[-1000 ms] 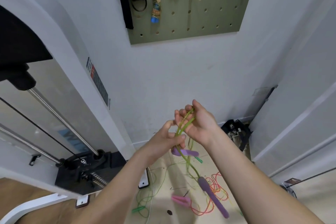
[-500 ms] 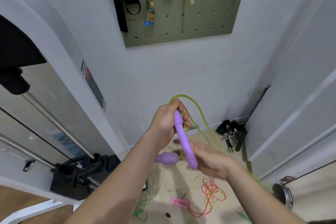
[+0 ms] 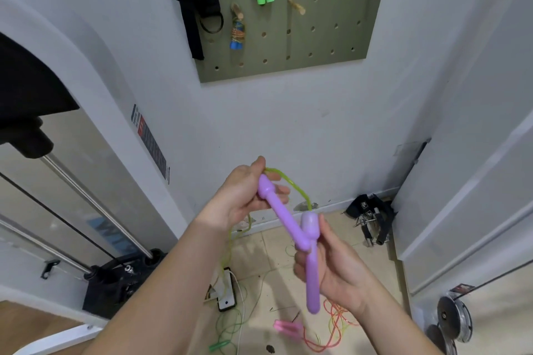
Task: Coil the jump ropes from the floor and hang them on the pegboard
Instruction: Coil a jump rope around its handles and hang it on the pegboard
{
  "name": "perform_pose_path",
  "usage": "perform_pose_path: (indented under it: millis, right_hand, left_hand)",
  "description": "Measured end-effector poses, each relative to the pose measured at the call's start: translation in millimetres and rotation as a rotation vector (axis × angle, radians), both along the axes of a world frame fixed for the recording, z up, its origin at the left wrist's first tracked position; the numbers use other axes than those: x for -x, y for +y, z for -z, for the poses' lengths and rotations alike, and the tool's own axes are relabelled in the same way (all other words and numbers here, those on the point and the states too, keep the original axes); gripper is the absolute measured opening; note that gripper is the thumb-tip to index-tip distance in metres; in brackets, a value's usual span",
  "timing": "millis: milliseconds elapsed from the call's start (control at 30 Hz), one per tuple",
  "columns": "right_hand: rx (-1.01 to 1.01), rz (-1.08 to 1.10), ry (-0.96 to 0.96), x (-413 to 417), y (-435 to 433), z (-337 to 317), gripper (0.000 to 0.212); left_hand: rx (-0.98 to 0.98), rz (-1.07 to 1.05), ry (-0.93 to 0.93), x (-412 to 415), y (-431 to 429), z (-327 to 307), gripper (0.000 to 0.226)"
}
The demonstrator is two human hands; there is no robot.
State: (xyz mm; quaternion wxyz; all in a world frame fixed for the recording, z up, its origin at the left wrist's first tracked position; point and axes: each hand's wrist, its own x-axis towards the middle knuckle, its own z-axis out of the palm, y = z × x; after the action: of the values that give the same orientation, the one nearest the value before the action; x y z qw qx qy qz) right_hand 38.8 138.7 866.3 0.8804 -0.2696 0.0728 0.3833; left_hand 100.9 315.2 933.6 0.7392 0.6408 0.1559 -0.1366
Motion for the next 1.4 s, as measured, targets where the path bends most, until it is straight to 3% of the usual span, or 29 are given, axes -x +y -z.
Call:
perform_pose_path:
  millis: [100, 200, 367, 500, 667, 800, 867, 967, 1034, 1134, 1234, 1400]
  right_hand:
    - [0.049, 0.157, 0.029, -12.5, -5.6, -16.8, 0.037]
    - [0.197, 0.178, -0.066, -20.4, -7.5, -29.8, 0.018]
    - [0.374, 0.188, -0.213, -26.9, -8.4, -28.9, 0.008]
    - [0.498, 0.069, -0.340, -21.3, 8.0, -41.7, 0.022]
    - [0.577, -0.115, -0.469, -5.6, 25.0, -48.5, 0.029]
    - [0.651, -0.109, -0.573, -3.0, 22.2, -43.9, 0.049]
    - [0.694, -0.096, -0.625, -5.1, 22.8, -44.1, 0.055]
    - [0.703, -0.105, -0.709, -6.7, 23.5, -45.9, 0.049]
    - [0.691, -0.092, -0.741, -5.7, 24.1, -47.2, 0.050]
    - [0.643, -0.072, -0.721, -3.2, 24.0, -46.5, 0.057]
    - [0.550, -0.099, -0.521, -0.9, 18.5, -43.4, 0.055]
    - [0.502, -0.268, -0.310, -2.2, 7.2, -45.2, 0.027]
  left_hand:
    - [-0.289, 0.045, 0.058, 3.7, 16.3, 6.5, 0.052]
    - [-0.222, -0.028, 0.074, 7.9, 26.0, 15.5, 0.040]
    - [-0.203, -0.126, -0.026, 10.6, 43.5, 16.5, 0.033]
    - [-0.330, 0.077, -0.064, 21.5, 19.4, 8.5, 0.046]
    - [-0.307, -0.119, -0.119, 19.8, -9.7, 22.5, 0.046]
    - [-0.333, -0.094, -0.126, 20.4, -14.2, 24.6, 0.053]
    - [-0.231, -0.061, -0.060, 23.2, -17.0, 24.3, 0.055]
    - [0.142, -0.029, -0.031, 29.0, -23.1, 27.4, 0.048]
    - [0.239, -0.019, -0.041, 31.7, -27.4, 27.4, 0.039]
    - [0.259, -0.056, -0.061, 29.6, -30.0, 24.2, 0.026]
    - [0.219, -0.166, -0.114, 28.7, -30.7, 21.2, 0.022]
    - [0.162, -0.212, -0.176, 31.5, -34.4, 17.8, 0.012]
